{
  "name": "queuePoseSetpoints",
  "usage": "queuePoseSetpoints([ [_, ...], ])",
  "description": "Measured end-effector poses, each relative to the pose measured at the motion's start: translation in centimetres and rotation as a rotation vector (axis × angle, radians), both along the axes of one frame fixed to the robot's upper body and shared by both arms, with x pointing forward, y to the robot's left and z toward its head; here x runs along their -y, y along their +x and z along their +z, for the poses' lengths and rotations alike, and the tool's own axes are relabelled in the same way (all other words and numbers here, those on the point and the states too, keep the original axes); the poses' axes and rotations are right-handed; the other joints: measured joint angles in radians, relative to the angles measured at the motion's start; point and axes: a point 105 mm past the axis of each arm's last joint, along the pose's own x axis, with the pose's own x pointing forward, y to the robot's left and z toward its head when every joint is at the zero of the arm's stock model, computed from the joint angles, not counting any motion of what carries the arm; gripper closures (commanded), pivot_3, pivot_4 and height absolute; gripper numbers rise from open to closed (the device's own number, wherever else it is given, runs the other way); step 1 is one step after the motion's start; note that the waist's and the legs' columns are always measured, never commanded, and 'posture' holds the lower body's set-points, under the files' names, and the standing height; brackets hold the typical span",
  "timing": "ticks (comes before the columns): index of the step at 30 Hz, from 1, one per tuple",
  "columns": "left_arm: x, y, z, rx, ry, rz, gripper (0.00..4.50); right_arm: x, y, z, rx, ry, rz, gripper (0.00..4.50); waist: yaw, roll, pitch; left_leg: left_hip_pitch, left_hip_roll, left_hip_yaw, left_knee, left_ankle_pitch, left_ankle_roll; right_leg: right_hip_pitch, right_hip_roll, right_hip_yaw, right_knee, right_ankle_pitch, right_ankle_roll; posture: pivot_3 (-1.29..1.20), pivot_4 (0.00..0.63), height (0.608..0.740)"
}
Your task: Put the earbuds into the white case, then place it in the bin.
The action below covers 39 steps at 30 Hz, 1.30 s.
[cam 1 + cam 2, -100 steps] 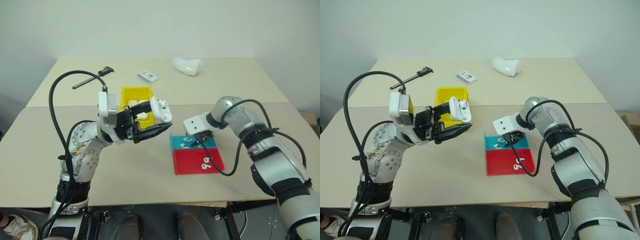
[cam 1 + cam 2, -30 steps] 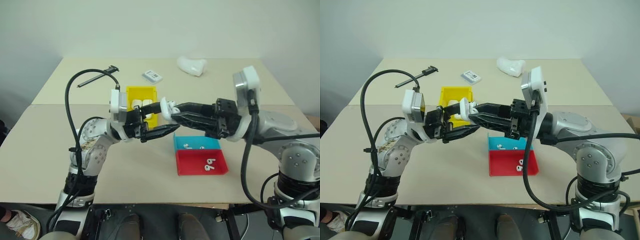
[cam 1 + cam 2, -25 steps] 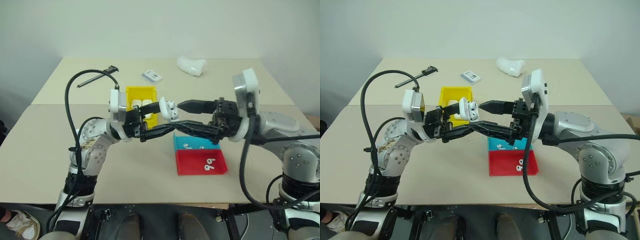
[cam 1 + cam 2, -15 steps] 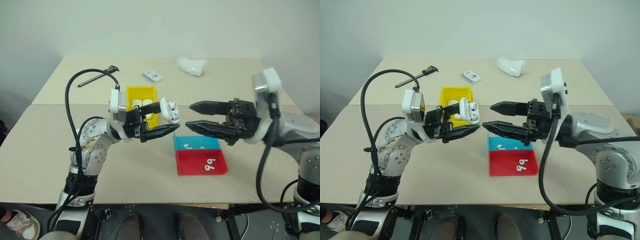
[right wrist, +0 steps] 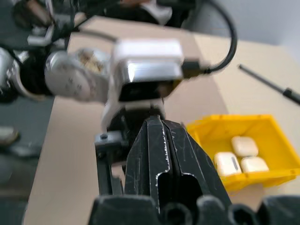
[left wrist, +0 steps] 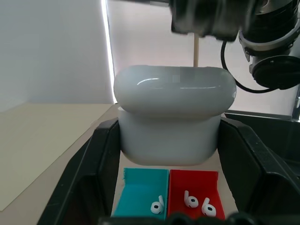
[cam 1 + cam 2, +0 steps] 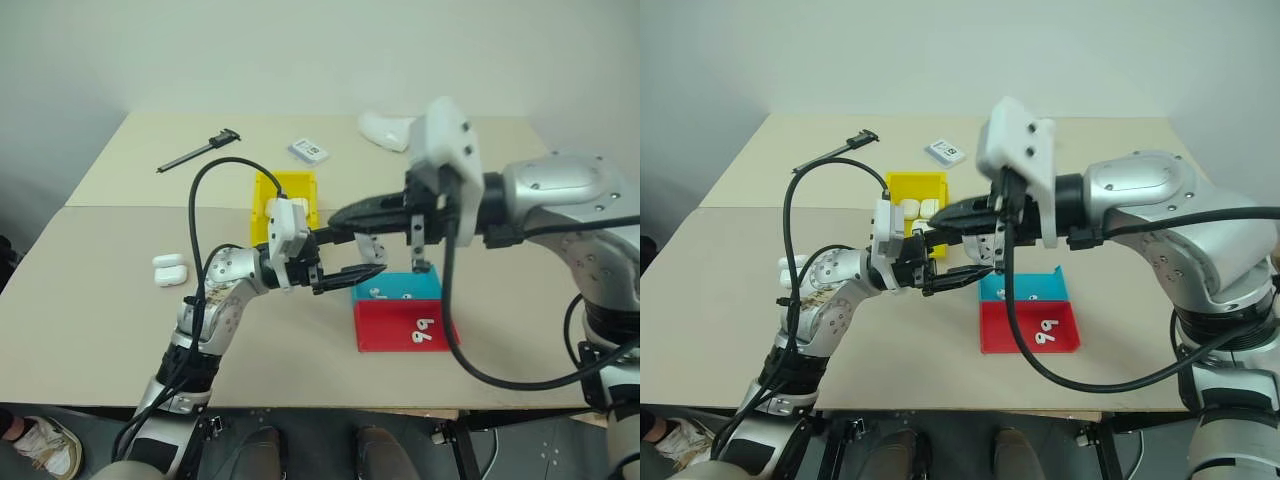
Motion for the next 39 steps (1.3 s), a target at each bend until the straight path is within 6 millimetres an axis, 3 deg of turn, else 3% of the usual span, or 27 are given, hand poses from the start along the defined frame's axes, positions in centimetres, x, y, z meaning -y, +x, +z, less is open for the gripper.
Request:
queuePoseSetpoints([
  [8,-1.9,0.9,0.7,0.026,-0.033,0.132,1.72,3.2,1.1,0.5,-0.042,0.088,-0.087,4.46,-0.003,0.000,0.000,0.000,0.000,0.000,0.000,0.000,0.001,0.000,0.000,0.001,-0.001,0.001,0.001,0.00,0.150,0.740],
  [13,-4.0,2.3,0.5,0.001,-0.088,0.356,1.72,5.0,1.4,0.6,-0.029,0.213,-0.173,4.46,-0.003,0.000,0.000,0.001,0.000,-0.001,0.000,0.000,0.001,0.002,0.000,0.000,0.000,0.001,0.001,0.00,0.150,0.740],
  [16,-5.1,4.5,0.6,-0.037,-0.137,0.598,1.72,5.0,1.3,-0.8,-0.014,0.272,-0.208,4.46,-0.001,0.000,0.000,0.001,0.000,-0.002,0.001,0.000,0.001,0.002,0.000,0.000,0.000,0.002,0.002,0.00,0.150,0.740],
  [21,-7.6,9.2,-0.1,-0.070,-0.118,1.056,1.72,4.1,2.3,-5.1,0.007,0.130,-0.347,4.46,0.001,0.000,0.000,0.001,-0.001,-0.002,0.001,0.000,0.001,0.002,-0.001,0.001,-0.001,0.002,0.003,0.00,0.150,0.740],
  [25,-7.5,11.1,-2.2,-0.133,-0.065,1.198,1.72,3.3,2.8,-6.5,0.005,0.116,-0.392,4.46,0.000,0.000,0.000,-0.001,-0.001,-0.001,0.001,0.000,0.001,0.001,-0.001,0.001,-0.001,0.002,0.003,0.00,0.150,0.740],
  [26,-7.7,11.7,-2.7,-0.141,-0.040,1.231,1.37,3.1,2.9,-6.4,0.010,0.127,-0.395,4.49,0.000,0.000,0.000,-0.001,-0.001,-0.001,0.001,0.000,0.001,0.001,-0.001,0.001,-0.001,0.002,0.003,0.00,0.150,0.740],
  [30,-7.7,12.7,-3.4,-0.162,0.004,1.249,0.10,2.9,2.8,-6.2,0.015,0.137,-0.405,4.50,-0.001,0.000,0.000,0.000,-0.001,-0.001,0.001,0.000,0.001,0.001,-0.001,0.001,-0.001,0.002,0.003,0.00,0.150,0.740],
  [34,-7.4,12.7,-3.3,-0.146,-0.009,1.202,0.04,2.9,2.7,-5.7,0.027,0.163,-0.408,4.50,-0.002,0.000,0.000,0.000,-0.001,0.000,0.001,0.000,0.001,0.001,0.000,0.001,-0.001,0.002,0.003,0.00,0.150,0.740],
  [39,-9.1,10.0,-3.4,-0.138,-0.005,1.055,0.04,3.1,2.4,-6.1,0.024,0.203,-0.407,4.50,-0.009,0.000,0.000,0.001,0.000,0.001,0.000,0.000,0.000,0.000,0.000,0.001,-0.001,0.002,0.002,0.00,0.150,0.740],
])
